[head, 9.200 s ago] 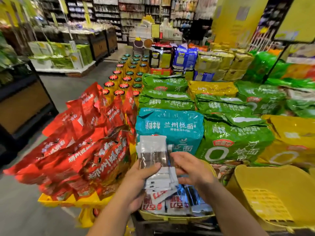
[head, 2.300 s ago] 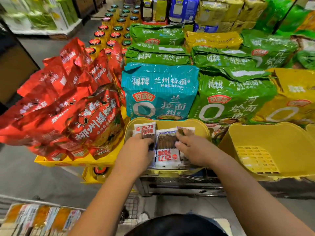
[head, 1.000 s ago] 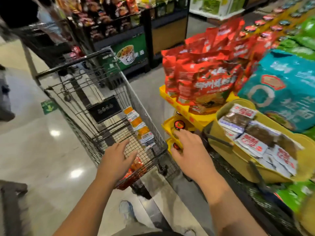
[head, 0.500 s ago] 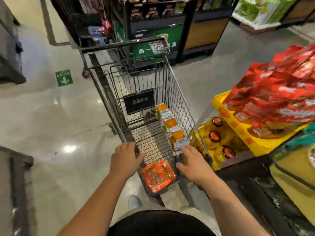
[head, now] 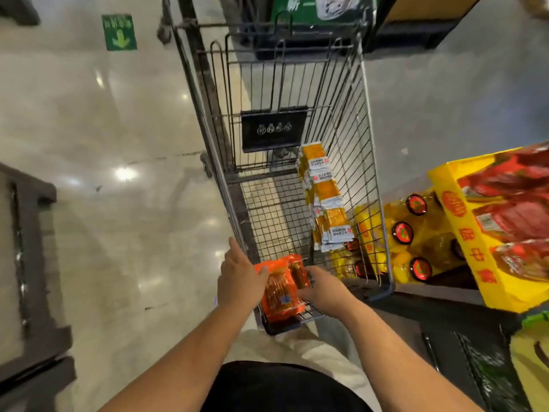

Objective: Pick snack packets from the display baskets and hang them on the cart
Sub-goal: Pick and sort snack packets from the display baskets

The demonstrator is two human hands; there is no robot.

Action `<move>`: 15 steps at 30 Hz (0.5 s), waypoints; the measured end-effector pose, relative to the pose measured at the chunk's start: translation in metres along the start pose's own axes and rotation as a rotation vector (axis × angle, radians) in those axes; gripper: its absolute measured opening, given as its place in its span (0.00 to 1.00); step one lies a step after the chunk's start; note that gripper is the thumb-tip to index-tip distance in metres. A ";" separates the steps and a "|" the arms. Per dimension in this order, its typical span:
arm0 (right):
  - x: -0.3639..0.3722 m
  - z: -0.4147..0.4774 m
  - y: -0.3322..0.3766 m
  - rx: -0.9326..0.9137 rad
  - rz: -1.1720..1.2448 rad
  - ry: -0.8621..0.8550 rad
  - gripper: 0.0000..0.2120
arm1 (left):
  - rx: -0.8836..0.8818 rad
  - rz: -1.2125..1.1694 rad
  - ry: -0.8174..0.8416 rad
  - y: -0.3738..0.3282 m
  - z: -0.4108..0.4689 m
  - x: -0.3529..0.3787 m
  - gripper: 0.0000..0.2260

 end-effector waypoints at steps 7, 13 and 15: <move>0.053 0.067 -0.005 0.142 0.134 0.181 0.37 | -0.291 -0.300 -0.068 0.011 0.004 0.058 0.21; 0.068 0.103 -0.015 0.090 0.095 0.295 0.17 | -0.319 -0.206 -0.247 0.014 0.007 0.074 0.14; 0.075 0.105 -0.017 0.031 0.045 0.256 0.16 | -0.320 -0.178 -0.303 0.015 0.005 0.079 0.16</move>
Point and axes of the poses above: each hand's wrist, its own z-axis towards the middle knuckle, its own x-axis out of the palm, y = z × x, the point moved 3 cm from there along z, towards the middle knuckle, and after that the axes turned 10 degrees about -y, right-handed, at the moved point
